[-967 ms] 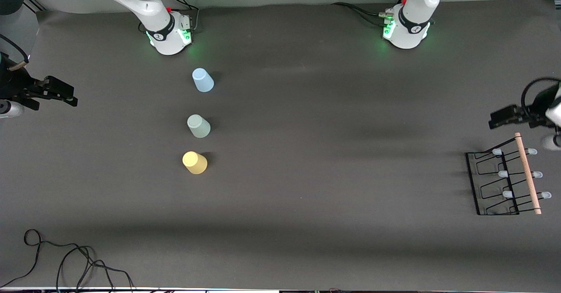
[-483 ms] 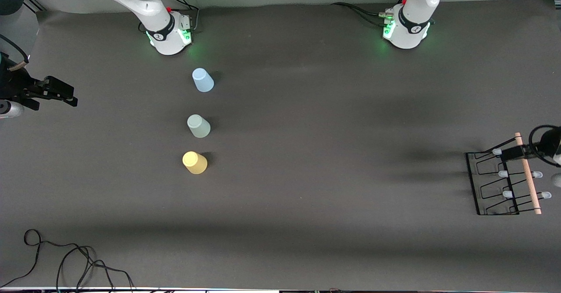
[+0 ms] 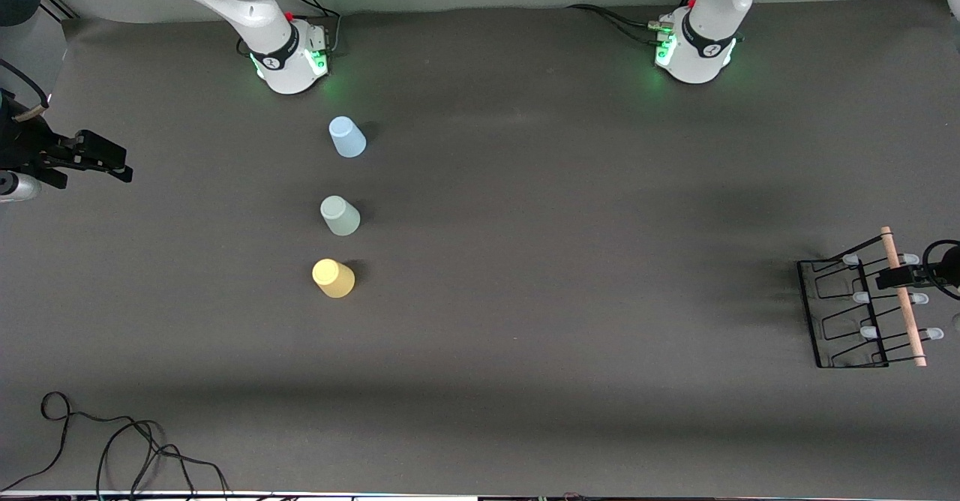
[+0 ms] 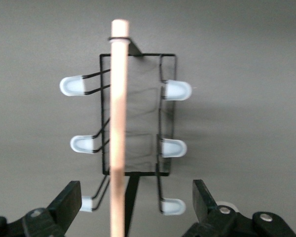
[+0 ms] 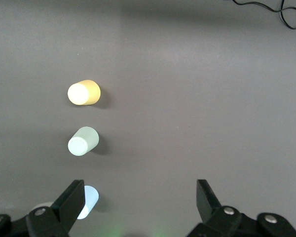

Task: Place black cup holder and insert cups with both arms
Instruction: 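Reach the left gripper to the rack's wooden dowel and grasp it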

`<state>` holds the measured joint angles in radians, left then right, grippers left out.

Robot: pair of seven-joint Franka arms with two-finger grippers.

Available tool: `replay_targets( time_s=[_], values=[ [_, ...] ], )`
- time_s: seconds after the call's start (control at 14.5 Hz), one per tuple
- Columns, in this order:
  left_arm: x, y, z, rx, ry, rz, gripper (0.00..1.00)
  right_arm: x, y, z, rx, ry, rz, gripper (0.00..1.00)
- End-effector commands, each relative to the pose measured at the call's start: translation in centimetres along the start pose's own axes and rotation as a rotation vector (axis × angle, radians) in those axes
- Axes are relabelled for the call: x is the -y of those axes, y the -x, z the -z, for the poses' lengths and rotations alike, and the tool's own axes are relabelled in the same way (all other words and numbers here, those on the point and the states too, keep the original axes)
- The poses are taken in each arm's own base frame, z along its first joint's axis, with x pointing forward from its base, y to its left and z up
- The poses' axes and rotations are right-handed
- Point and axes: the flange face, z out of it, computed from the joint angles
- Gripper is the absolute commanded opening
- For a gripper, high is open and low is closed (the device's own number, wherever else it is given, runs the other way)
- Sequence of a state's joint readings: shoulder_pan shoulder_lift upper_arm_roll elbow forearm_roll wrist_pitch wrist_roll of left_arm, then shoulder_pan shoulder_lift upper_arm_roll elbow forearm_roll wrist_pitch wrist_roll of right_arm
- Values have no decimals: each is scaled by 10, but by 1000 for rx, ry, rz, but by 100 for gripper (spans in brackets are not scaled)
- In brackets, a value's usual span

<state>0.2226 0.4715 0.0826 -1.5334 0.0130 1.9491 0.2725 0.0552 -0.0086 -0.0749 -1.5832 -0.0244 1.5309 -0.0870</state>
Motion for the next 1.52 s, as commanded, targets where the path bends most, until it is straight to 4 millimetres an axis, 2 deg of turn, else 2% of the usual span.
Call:
replay_targets(
  time_s=[0.0,0.28,0.41,0.48,0.55,0.62,0.76,0.9,1.04,1.11,1.31,1.38,1.45],
  values=[
    [11,-3,-11,8,-3,-42,99,-1,-1,3,1,5,-3,100],
    [10,-12,-37,1,-9,-87,95,-1,-1,3,3,5,-3,100],
    [15,-12,-41,-6,-10,-113,91,-1,-1,3,3,5,-3,100],
    [14,-12,-40,-8,-9,-114,84,-1,-1,3,3,5,-3,100],
    [12,-12,-40,-7,-8,-118,71,-1,-1,3,3,5,-3,100],
    [9,-13,-40,-4,-7,-122,65,-1,-1,3,3,5,-3,100],
    [10,-11,-41,5,-6,-123,64,-1,-1,3,1,5,-3,100],
    [11,-11,-41,5,-8,-125,43,-1,-1,3,3,5,-3,100],
    [15,-11,-38,-3,-13,-146,37,-1,-1,3,3,5,-3,100],
    [15,-11,-37,-4,-13,-155,24,-1,-1,3,3,5,-3,100],
    [14,-12,-34,-1,-33,-168,4,-1,-1,3,3,5,-3,100],
    [12,-13,-31,-2,-34,-171,0,-1,-1,3,3,5,-3,100],
    [9,-16,-26,-8,-36,-175,0,-1,-1,3,3,5,-3,100]
  ],
)
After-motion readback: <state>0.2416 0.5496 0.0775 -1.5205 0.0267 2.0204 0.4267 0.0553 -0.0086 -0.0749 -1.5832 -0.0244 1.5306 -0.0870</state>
